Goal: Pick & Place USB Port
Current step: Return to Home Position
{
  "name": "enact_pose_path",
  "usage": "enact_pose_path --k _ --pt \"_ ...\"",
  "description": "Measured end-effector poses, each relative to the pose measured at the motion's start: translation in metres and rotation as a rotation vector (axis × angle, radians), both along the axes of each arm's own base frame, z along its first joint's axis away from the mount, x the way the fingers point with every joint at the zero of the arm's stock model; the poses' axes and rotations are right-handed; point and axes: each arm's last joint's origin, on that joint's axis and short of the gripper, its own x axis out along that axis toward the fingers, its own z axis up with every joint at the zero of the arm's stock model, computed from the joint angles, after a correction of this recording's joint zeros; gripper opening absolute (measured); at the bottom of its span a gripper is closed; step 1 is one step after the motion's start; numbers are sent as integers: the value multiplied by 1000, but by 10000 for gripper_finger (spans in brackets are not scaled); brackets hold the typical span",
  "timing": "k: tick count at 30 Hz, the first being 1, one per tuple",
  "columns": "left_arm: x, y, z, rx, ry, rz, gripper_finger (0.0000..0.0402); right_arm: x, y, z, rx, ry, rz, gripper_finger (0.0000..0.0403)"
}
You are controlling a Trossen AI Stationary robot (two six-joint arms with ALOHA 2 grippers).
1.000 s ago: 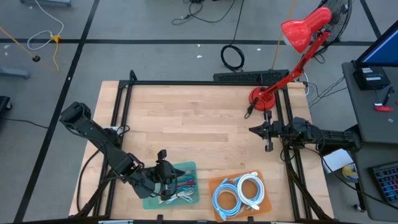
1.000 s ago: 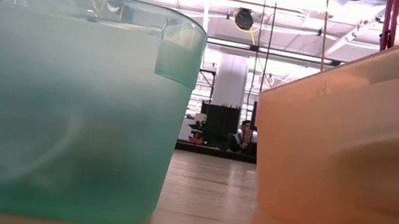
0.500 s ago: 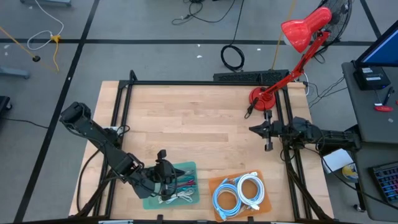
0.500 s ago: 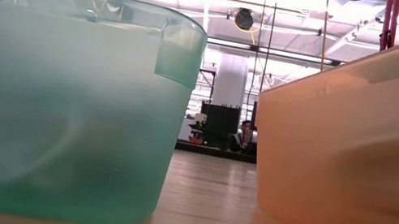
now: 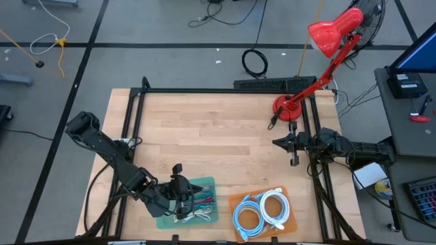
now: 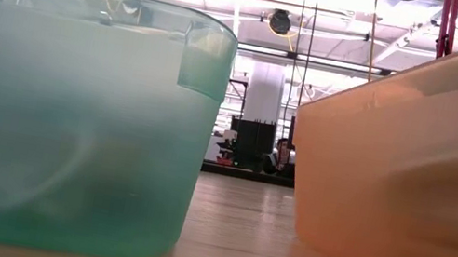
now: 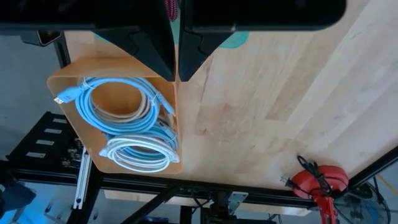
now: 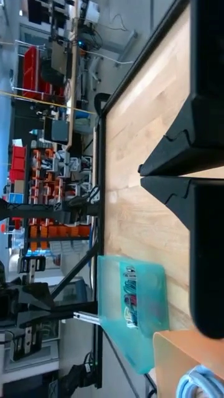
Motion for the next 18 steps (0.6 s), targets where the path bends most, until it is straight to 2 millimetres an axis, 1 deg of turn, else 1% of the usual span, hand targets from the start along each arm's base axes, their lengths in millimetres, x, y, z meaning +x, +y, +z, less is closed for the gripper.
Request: enact_pose_path --k 6,9,12,16,18 --pt "1 2 0 39 1 -1 21 0 0 5 137 -58 2 0" --pt "0 4 1 68 26 -36 18 0 0 9 146 -102 7 0" --pt "-2 5 0 80 50 -44 4 0 0 9 146 -105 7 0" --pt "-7 8 -6 105 104 -42 8 0 0 9 147 -103 7 0" --pt "-10 10 -12 99 118 -32 5 0 0 9 146 -105 7 0"
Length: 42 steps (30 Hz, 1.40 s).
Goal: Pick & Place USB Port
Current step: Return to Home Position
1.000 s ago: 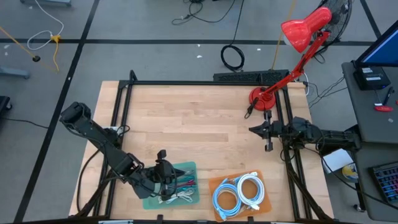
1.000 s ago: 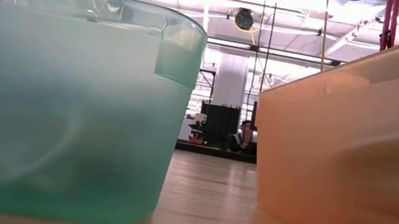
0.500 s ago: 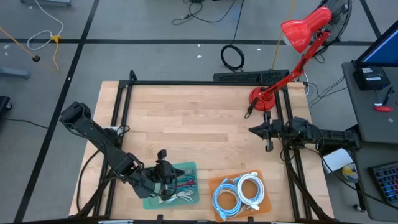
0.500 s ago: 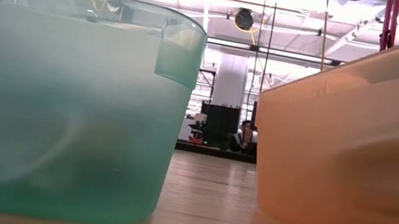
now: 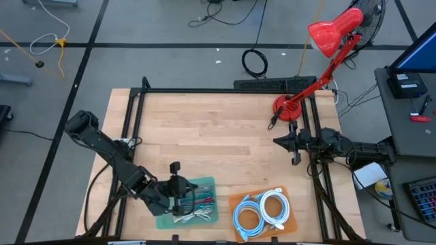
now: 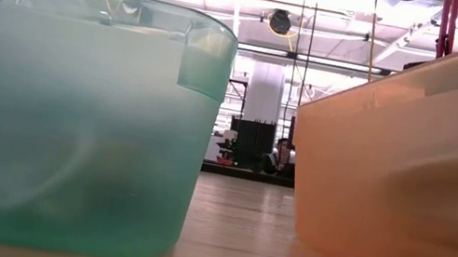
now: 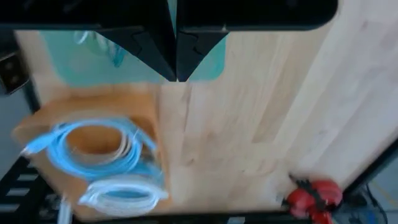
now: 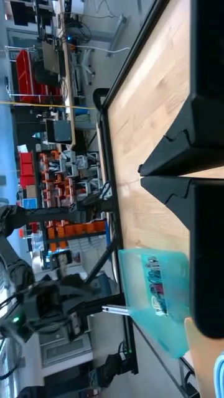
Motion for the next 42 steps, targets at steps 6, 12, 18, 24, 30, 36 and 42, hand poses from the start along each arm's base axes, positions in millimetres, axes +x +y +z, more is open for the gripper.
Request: enact_pose_path --k 6,12,18,24,30,36,42 --pt "-23 18 -35 -83 -29 35 3 0 0 0 0 -1 -1 0" --pt "-57 48 -73 -252 -172 31 2 0 0 0 0 -1 -1 0" --pt "-78 91 -92 -326 -310 108 1 0 0 0 0 -2 -1 0" --pt "-80 140 -101 -320 -318 169 1 0 0 0 0 -1 -1 0" --pt "-77 179 -100 -309 -301 86 0 0 0 0 0 -1 -1 0" --pt "-77 201 -101 -310 -299 91 0 0 0 0 0 -2 -1 0" --pt "-94 193 -123 -250 -345 43 0 0 0 0 0 -1 -2 0"
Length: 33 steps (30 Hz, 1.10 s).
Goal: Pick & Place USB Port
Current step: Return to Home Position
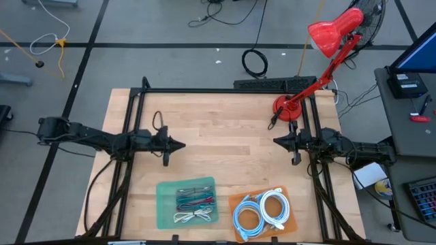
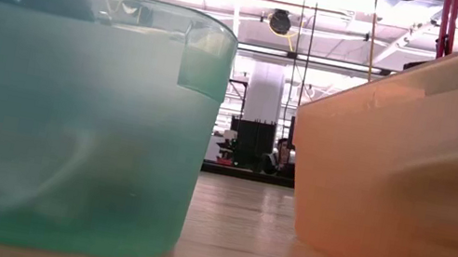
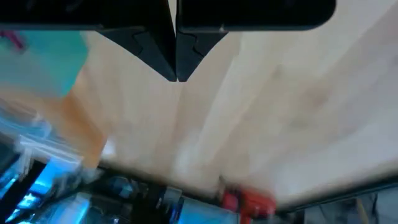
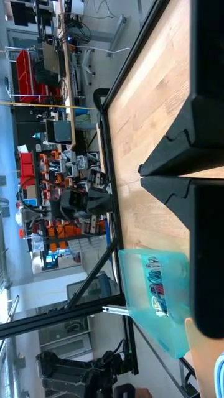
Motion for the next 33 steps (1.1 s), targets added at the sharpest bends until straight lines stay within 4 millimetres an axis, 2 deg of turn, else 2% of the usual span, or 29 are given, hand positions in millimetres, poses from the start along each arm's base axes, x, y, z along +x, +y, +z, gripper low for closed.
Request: enact_pose_path --k 3,8,15,33 --pt "-2 0 -4 14 42 13 0 0 0 0 0 0 0 0" --pt "-1 -2 2 56 -12 -57 0 0 0 1 0 -6 -2 0" --pt "-6 -2 11 78 -68 -54 0 0 0 0 0 -3 0 0" --pt "-40 -15 27 168 -143 -58 0 0 0 0 0 -3 0 0"
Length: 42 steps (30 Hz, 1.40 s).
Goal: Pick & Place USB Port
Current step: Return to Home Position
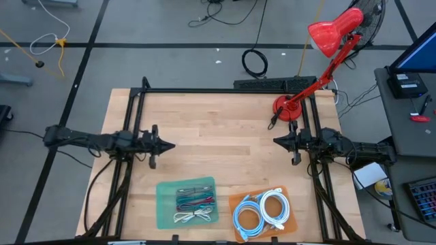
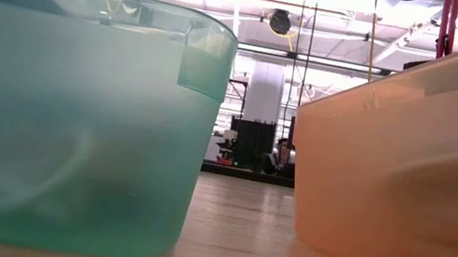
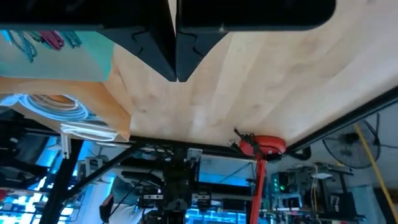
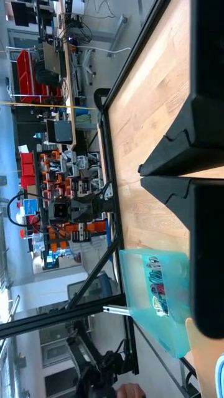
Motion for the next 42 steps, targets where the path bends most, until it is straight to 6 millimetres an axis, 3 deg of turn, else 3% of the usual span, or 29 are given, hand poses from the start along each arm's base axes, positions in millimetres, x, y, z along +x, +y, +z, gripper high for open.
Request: enact_pose_path --k 10,32,36,42 --pt "-16 -2 11 30 -125 -23 0 0 0 0 0 0 0 0" --pt "-16 -2 12 26 -146 -1 20 0 0 0 0 0 0 0" --pt "-16 -1 12 142 -142 30 21 0 0 0 0 0 0 0" --pt "-16 -1 12 134 -146 35 21 0 0 0 0 0 0 0"
